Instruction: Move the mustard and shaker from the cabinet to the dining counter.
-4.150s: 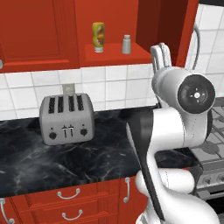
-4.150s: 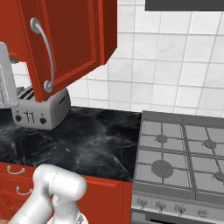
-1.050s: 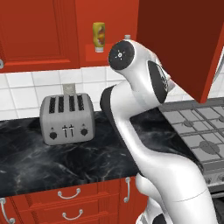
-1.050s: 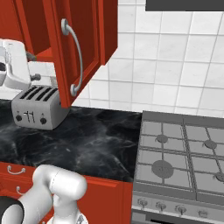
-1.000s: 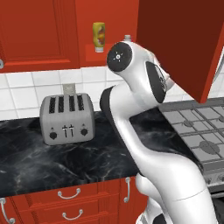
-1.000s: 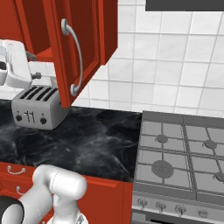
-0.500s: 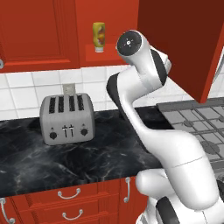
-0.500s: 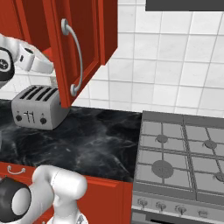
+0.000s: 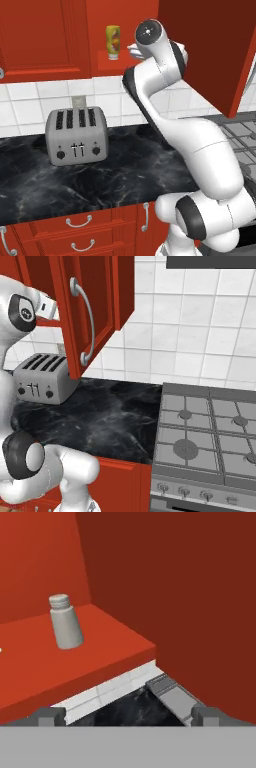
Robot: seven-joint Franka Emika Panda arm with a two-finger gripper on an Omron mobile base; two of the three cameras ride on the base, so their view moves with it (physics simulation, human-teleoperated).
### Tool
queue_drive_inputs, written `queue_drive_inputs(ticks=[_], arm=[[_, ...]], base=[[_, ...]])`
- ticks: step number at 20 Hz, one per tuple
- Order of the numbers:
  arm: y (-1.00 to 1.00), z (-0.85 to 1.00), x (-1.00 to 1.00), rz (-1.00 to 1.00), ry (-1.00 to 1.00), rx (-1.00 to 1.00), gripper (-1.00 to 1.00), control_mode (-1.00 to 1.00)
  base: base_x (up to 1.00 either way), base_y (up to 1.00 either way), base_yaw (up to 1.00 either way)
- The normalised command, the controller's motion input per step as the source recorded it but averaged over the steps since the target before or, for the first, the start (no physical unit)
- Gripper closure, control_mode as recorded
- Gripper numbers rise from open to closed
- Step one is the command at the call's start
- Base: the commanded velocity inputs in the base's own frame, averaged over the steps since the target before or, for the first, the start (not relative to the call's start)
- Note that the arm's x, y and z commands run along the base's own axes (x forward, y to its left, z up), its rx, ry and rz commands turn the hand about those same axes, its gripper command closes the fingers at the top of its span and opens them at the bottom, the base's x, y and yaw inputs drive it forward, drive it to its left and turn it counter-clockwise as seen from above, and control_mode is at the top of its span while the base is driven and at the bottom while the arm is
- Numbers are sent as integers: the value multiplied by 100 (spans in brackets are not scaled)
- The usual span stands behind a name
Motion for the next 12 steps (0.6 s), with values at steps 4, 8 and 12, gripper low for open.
queue_drive_inputs(ticks=[4,8,12], arm=[[-8,3,67,15,1,0,-100,-100],[-9,0,71,12,1,0,-100,-100],[-2,0,70,12,0,0,-100,-100]], base=[[0,0,0],[0,0,0],[0,0,0]])
